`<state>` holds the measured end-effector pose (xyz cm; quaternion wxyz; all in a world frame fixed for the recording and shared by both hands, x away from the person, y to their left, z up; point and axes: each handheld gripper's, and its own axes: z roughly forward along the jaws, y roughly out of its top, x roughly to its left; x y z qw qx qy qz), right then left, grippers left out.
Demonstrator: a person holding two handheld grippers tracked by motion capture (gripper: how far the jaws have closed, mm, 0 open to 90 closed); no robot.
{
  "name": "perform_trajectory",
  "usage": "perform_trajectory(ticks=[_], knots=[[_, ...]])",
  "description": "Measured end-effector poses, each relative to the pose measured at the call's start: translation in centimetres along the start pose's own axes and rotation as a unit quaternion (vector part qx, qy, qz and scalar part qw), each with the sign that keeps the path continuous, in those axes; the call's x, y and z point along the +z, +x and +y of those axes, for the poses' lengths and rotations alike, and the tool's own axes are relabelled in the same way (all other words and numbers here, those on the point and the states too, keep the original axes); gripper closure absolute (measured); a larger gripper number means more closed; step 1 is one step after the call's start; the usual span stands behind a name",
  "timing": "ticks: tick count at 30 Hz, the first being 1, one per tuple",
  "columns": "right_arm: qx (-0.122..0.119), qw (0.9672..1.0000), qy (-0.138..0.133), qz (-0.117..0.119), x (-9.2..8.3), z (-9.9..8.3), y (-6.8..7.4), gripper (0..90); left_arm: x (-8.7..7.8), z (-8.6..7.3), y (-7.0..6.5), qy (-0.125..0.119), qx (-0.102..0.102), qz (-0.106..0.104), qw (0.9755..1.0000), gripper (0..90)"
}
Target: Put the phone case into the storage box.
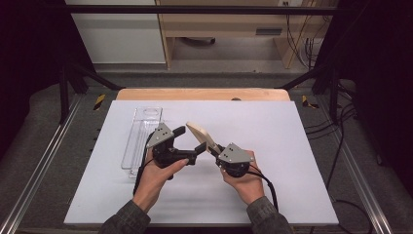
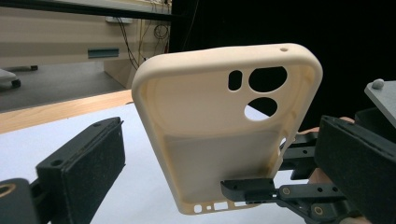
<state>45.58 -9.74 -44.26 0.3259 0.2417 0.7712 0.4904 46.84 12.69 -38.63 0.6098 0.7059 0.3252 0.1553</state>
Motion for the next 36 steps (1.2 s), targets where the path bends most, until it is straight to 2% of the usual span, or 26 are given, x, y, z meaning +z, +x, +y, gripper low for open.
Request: perform_trajectory(ticks=[20,36], knots=[[-0.004,1.0000,0.000,0.003,0.2,0.0,0.4,79.4,0.5,-0.2,0.0,0.002,-0.013,-0.005,0.9999,1.6],[-0.008,0.9999,0.001,0.007,0.4,0.0,1.2,79.4,0.9,-0.3,-0.1,-0.001,-0.020,-0.002,0.9998,1.5]])
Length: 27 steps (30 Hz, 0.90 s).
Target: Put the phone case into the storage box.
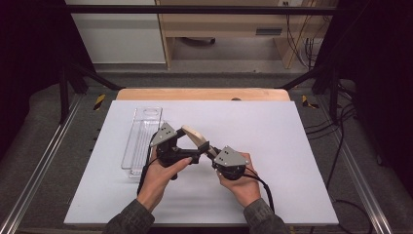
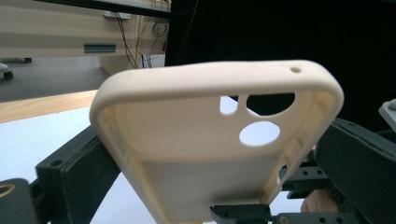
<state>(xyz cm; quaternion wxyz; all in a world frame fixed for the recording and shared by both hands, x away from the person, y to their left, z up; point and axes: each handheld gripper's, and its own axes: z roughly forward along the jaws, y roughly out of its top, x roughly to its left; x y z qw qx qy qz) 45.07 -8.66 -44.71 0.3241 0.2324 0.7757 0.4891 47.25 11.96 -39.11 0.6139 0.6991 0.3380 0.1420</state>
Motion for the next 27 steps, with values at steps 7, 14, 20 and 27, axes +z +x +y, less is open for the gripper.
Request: perform_trajectory(ticks=[7,14,20,27], knots=[[0.002,1.0000,-0.001,0.001,0.07,0.02,0.08,79.4,-0.04,0.01,0.06,-0.002,-0.002,0.003,1.0000,1.7],[0.002,1.0000,0.000,0.002,0.14,-0.03,0.25,79.4,-0.10,0.07,-0.09,-0.008,-0.001,0.005,1.0000,2.6],[0.003,1.0000,-0.001,0.005,0.20,-0.02,0.41,79.3,-0.35,0.08,0.00,-0.017,-0.004,0.011,0.9998,9.0],[0.007,1.0000,-0.001,0.007,0.25,0.01,0.54,79.2,-0.58,0.12,-0.13,-0.015,-0.001,0.017,0.9997,9.9]])
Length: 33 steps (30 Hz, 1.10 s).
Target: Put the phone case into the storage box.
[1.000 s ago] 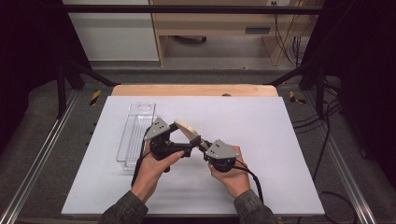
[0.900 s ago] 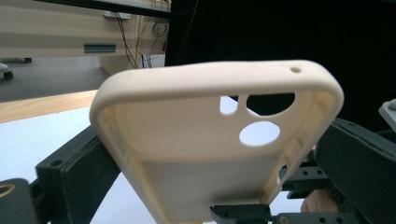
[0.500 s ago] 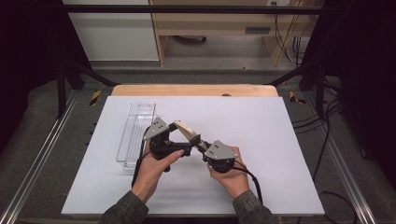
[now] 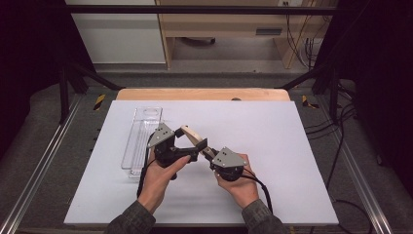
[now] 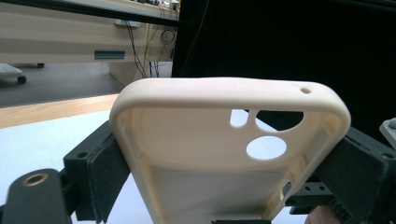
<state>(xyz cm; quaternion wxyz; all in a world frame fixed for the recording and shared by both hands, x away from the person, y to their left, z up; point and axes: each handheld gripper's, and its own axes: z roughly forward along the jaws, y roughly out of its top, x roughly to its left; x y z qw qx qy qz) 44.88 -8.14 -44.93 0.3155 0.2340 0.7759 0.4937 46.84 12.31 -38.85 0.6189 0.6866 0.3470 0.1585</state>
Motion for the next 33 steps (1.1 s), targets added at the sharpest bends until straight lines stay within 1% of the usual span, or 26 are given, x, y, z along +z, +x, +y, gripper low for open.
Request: perform_trajectory(ticks=[5,7,9,11,13,14,17,19,20,23,25,30,33], knots=[[0.005,1.0000,-0.002,0.002,0.0,0.1,0.0,78.7,-0.1,0.1,-0.1,-0.002,0.007,0.001,1.0000,10.3],[0.012,0.9999,0.000,0.000,0.0,0.1,0.0,76.0,-0.1,0.1,-0.1,-0.003,0.008,0.002,1.0000,10.3],[0.017,0.9998,0.003,-0.001,-0.1,0.2,-0.1,66.7,-0.2,0.1,-0.1,-0.004,0.011,0.005,0.9999,10.4],[0.023,0.9997,0.009,-0.002,-0.2,0.1,-0.1,54.7,-0.2,0.2,0.0,-0.003,0.015,0.008,0.9999,10.4],[0.028,0.9993,0.022,-0.006,-0.3,0.2,-0.2,41.4,-0.3,0.2,0.0,-0.003,0.015,0.009,0.9998,10.4],[0.030,0.9991,0.030,-0.007,-0.4,0.1,-0.2,36.5,-0.3,0.3,0.0,-0.004,0.018,0.011,0.9998,10.4],[0.031,0.9984,0.048,0.002,-0.8,0.1,-0.2,23.6,-0.4,0.5,0.1,-0.006,0.026,0.015,0.9995,10.4],[0.041,0.9977,0.054,0.009,-1.1,0.0,-0.2,18.2,-0.5,0.6,0.1,-0.007,0.030,0.019,0.9994,10.4],[0.048,0.9974,0.052,0.010,-1.3,-0.1,-0.2,15.9,-0.5,0.7,0.1,-0.009,0.032,0.020,0.9993,10.4],[0.053,0.9970,0.055,0.008,-1.8,-0.3,-0.4,10.6,-0.8,1.0,0.2,-0.012,0.033,0.025,0.9991,10.4],[0.061,0.9967,0.053,0.004,-2.3,-0.5,-0.7,9.0,-1.0,1.3,0.3,-0.013,0.035,0.028,0.9989,10.5],[0.077,0.9965,0.029,-0.017,-3.8,-0.9,-1.7,6.2,-1.8,2.1,0.5,-0.019,0.047,0.037,0.9980,10.5],[0.082,0.9961,0.019,-0.024,-4.5,-1.2,-2.2,6.1,-2.3,2.6,0.7,-0.021,0.056,0.044,0.9972,10.5]])
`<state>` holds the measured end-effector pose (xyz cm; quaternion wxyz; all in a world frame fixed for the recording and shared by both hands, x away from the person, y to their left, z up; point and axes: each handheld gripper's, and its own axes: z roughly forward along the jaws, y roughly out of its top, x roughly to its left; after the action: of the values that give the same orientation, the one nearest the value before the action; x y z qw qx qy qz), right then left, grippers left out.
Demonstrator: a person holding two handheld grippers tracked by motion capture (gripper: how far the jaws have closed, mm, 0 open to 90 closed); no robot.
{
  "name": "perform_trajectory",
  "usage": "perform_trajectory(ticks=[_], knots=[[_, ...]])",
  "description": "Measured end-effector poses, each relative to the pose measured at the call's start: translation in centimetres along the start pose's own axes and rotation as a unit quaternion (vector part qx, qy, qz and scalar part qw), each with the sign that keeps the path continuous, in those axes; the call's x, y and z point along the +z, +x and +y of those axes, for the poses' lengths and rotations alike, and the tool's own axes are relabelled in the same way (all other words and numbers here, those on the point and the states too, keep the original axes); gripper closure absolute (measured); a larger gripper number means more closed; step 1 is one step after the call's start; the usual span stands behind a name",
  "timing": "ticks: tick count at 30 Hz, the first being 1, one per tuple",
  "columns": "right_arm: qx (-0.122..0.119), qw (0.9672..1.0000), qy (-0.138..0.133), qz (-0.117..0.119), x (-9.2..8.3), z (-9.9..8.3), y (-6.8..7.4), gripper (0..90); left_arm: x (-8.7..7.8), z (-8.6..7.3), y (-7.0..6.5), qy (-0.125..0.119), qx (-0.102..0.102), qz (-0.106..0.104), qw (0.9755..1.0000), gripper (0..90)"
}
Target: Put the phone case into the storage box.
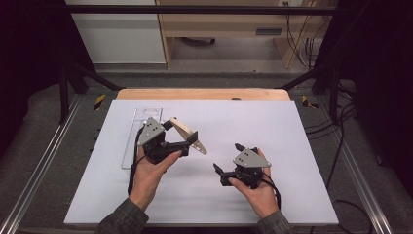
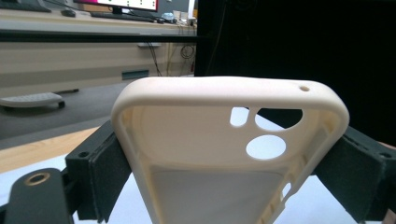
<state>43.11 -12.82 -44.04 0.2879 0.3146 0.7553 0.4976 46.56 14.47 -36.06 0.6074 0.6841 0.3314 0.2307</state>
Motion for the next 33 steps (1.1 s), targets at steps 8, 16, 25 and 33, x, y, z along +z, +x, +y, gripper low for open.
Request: perform_trajectory(ticks=[8,16,25,33], knots=[[0.010,0.9994,-0.023,-0.024,-1.3,-0.7,-1.6,5.4,-1.0,1.0,0.8,-0.008,0.007,0.015,0.9998,10.5],[0.022,0.9975,-0.045,-0.049,-2.9,-1.3,-3.2,6.2,-1.8,1.6,1.7,-0.006,0.010,0.027,0.9996,10.4],[0.030,0.9954,-0.061,-0.067,-4.5,-2.0,-4.0,4.2,-2.9,2.7,2.8,-0.017,0.005,0.044,0.9989,10.5],[0.038,0.9943,-0.061,-0.079,-5.0,-3.3,-4.7,4.3,-3.8,3.4,3.9,-0.021,0.004,0.058,0.9981,10.4]])
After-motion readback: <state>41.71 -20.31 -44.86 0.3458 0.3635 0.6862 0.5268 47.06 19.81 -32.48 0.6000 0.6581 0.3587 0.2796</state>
